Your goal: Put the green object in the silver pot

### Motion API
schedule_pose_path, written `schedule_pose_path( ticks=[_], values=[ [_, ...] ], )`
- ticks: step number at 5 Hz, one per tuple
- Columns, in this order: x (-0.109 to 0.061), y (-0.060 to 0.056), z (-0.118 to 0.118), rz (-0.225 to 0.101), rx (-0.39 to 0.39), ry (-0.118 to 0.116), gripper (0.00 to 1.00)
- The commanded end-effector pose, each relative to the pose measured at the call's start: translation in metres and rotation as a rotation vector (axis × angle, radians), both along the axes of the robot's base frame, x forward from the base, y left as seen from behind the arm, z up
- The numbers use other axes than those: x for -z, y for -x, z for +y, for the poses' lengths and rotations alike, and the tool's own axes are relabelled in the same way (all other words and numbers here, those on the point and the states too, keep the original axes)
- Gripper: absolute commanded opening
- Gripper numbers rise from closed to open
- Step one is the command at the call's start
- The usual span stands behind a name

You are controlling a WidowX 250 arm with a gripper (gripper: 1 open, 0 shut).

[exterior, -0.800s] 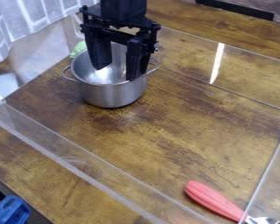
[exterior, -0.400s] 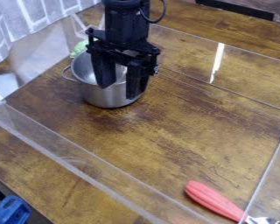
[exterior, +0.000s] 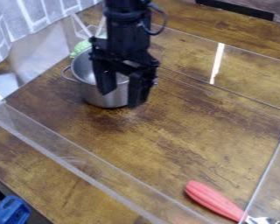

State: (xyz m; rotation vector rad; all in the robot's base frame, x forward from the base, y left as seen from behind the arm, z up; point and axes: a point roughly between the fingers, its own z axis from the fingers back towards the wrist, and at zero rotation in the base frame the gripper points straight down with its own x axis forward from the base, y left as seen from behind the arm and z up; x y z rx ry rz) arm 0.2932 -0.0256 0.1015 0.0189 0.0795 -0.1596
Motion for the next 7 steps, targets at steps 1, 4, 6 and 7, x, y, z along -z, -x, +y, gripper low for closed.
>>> schedule_pose_path(
  ticks=[1, 4, 6, 7],
  values=[
    [-0.034, -0.015, -0.018, -0.107, 0.027, -0.004, 1.0],
    [-0.038, -0.048, -0.03, -0.199, 0.188, -0.031, 1.0],
    [-0.028, -0.073, -0.028, -0.253, 0.22, -0.035, 1.0],
    [-0.035, -0.084, -0.024, -0.27, 0.234, -0.027, 1.0]
  ],
)
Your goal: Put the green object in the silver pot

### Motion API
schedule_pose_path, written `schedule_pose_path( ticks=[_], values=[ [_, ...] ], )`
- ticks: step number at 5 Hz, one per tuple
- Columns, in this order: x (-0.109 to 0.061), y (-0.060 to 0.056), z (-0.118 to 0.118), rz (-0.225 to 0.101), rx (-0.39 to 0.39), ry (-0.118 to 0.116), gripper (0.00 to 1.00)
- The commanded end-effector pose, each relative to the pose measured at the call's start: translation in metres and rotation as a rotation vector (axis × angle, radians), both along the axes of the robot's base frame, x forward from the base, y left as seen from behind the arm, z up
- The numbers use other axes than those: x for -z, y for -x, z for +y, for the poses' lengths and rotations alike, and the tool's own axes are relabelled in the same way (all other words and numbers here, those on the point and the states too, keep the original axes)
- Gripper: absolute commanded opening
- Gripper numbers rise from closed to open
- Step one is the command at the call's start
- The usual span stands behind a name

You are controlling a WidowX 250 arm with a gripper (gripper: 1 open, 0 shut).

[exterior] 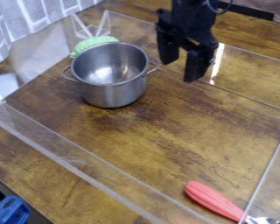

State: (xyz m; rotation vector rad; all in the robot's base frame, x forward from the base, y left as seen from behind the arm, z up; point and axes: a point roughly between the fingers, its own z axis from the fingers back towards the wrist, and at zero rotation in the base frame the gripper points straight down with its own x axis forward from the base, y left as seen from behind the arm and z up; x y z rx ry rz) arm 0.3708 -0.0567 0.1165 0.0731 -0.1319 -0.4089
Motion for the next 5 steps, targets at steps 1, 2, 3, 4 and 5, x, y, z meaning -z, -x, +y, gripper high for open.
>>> schedule_pose_path(
  ticks=[1, 2, 3, 4, 5],
  values=[
    [-0.025, -0.013, 0.008, -0.074, -0.075, 0.02, 1.0],
    [-0.03, -0.013, 0.001, -0.076, -0.123, 0.036, 1.0],
    [-0.038, -0.007, -0.002, -0.088, -0.143, 0.041, 1.0],
    [-0.046, 0.001, -0.005, -0.101, -0.163, 0.042, 1.0],
    [-0.047, 0.009, -0.005, -0.111, -0.164, 0.045, 1.0]
  ],
)
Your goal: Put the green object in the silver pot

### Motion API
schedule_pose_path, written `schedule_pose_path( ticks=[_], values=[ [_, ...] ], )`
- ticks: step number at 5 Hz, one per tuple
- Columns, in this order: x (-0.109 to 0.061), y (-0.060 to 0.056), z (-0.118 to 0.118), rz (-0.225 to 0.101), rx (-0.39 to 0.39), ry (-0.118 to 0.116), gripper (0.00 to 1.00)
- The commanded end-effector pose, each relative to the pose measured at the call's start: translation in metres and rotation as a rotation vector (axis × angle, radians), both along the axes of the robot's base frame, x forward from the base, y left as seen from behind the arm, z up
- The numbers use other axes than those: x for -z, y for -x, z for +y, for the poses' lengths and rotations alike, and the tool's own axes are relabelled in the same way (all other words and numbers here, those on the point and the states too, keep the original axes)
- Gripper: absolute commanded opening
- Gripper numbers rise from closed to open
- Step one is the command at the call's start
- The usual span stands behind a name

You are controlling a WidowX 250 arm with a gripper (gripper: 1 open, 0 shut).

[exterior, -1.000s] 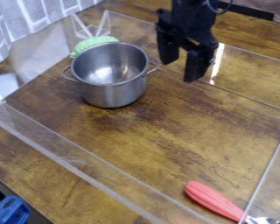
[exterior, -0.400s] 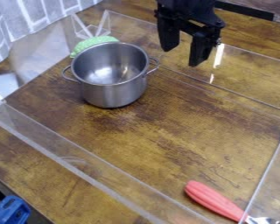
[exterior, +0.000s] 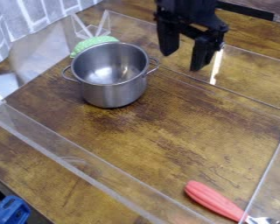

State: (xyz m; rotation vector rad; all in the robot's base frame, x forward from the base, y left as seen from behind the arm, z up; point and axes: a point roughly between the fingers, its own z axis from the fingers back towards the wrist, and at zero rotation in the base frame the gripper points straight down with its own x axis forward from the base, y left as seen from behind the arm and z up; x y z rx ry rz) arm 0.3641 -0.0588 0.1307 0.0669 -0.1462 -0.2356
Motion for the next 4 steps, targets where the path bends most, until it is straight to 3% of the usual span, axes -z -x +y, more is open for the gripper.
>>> schedule_pose_path(
  ticks=[1, 3, 4],
  values=[
    [-0.031, 0.008, 0.0, -0.106, 0.013, 0.021, 1.0],
    [-0.019, 0.011, -0.003, -0.135, 0.053, 0.036, 1.0],
    [-0.016, -0.007, 0.005, -0.147, 0.059, 0.039, 1.0]
  ],
)
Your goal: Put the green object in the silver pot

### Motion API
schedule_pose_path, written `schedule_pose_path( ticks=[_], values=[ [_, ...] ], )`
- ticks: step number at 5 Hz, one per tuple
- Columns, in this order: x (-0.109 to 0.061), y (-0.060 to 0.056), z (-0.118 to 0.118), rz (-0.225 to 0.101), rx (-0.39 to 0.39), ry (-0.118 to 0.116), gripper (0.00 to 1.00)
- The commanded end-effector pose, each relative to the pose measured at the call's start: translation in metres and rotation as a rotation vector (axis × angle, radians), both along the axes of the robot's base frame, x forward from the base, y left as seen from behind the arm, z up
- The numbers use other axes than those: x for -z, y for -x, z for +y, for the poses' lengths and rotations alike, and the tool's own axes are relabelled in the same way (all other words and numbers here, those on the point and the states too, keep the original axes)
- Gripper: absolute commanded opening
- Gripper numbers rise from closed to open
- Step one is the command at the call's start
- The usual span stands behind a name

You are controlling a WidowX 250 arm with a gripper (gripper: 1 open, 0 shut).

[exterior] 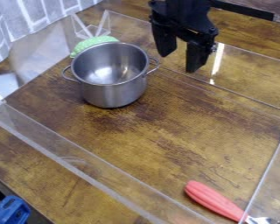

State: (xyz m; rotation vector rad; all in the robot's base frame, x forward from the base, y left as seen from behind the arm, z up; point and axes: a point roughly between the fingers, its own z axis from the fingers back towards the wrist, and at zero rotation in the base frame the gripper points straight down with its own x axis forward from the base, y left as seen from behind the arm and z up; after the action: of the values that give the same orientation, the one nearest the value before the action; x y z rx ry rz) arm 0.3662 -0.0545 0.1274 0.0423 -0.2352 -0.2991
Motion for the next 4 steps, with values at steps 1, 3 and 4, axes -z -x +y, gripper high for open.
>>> schedule_pose_path(
  ticks=[1, 3, 4],
  values=[
    [-0.024, 0.01, 0.025, -0.05, -0.053, -0.01, 1.0],
    [-0.033, 0.023, 0.067, -0.049, -0.081, -0.057, 1.0],
    [-0.025, 0.022, 0.076, -0.04, -0.076, -0.066, 1.0]
  ],
)
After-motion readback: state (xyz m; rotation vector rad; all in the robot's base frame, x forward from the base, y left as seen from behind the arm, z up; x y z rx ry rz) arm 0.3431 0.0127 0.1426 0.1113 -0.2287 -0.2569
